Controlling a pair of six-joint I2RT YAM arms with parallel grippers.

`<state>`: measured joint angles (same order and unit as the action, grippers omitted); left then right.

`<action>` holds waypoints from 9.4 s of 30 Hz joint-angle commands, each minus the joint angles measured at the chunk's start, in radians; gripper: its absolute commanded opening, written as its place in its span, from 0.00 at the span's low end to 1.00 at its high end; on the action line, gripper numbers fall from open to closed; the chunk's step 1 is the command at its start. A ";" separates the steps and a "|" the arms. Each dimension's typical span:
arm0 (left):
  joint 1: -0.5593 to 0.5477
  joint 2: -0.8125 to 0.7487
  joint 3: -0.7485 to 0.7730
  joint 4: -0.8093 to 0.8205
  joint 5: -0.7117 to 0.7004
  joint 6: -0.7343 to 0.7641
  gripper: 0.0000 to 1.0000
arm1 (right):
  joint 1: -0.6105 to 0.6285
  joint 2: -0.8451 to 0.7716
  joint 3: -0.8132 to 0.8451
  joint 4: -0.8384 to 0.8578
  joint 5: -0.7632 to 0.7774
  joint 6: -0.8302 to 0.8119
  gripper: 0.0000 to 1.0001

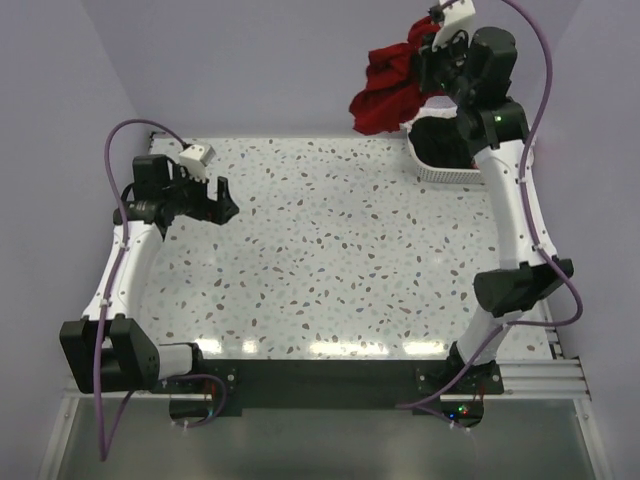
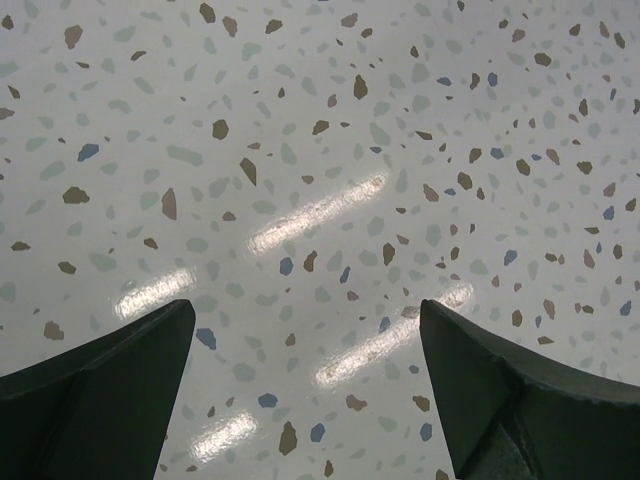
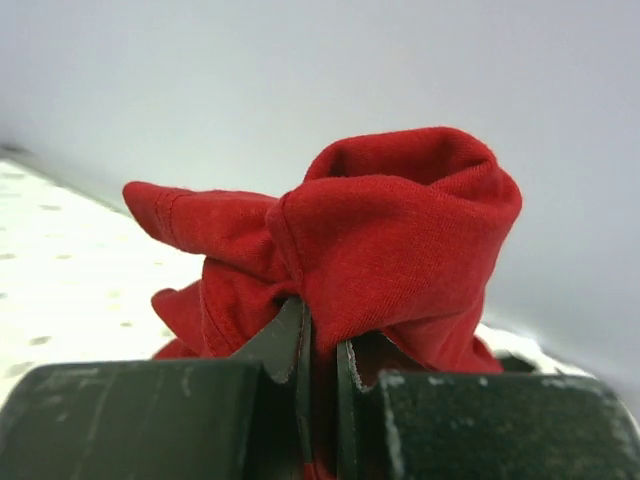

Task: Fold and stack the t-shirts
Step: Move the tshirt to the center of the board, then flatten the tshirt out

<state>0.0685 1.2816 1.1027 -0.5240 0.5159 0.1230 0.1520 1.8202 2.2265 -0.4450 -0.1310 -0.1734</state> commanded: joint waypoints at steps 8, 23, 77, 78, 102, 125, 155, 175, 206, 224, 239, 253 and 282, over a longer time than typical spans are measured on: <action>0.014 -0.051 0.117 -0.096 0.082 0.078 1.00 | 0.087 -0.326 -0.422 -0.095 -0.179 0.238 0.78; -0.029 -0.016 -0.102 -0.266 0.045 0.656 0.95 | 0.057 -0.355 -0.981 -0.416 -0.265 -0.066 0.93; -0.101 0.214 -0.181 0.021 -0.336 0.681 0.00 | 0.070 -0.012 -0.820 -0.462 -0.148 -0.126 0.51; -0.101 0.219 -0.172 0.018 -0.336 0.679 0.00 | 0.069 0.010 -0.786 -0.456 -0.153 -0.126 0.55; -0.096 0.297 -0.118 0.010 -0.352 0.630 0.08 | 0.060 0.217 -0.662 -0.589 -0.378 -0.190 0.00; 0.028 0.279 -0.020 0.055 -0.301 0.615 0.00 | -0.305 -0.156 -0.795 -0.575 -0.127 -0.314 0.00; 0.238 0.590 0.410 -0.067 -0.048 0.345 0.43 | -0.204 -0.177 -0.734 -0.566 -0.130 -0.333 0.00; -0.573 0.277 -0.061 0.059 -0.240 0.408 0.65 | -0.190 -0.044 -0.680 -0.543 -0.049 -0.258 0.00; -0.668 0.162 -0.009 -0.144 -0.180 0.411 0.00 | -0.190 -0.117 -0.709 -0.540 0.036 -0.326 0.00; -0.210 0.310 0.170 -0.541 0.099 0.603 0.00 | 0.026 -0.040 -0.610 -0.586 0.125 -0.462 0.00; -0.068 0.705 0.405 -0.301 0.003 0.379 0.13 | 0.018 0.220 -0.363 -0.641 0.136 -0.351 0.56; -0.056 0.415 0.258 -0.358 0.065 0.530 0.67 | -0.282 0.025 -0.741 -0.594 0.019 -0.223 0.45; -0.288 0.150 -0.109 -0.174 -0.106 0.811 0.64 | -0.285 0.165 -0.886 -0.429 0.047 -0.069 0.00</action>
<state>-0.2085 1.4548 1.0069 -0.7753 0.4294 0.8612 -0.1425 1.9579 1.3338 -0.9009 -0.0334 -0.2642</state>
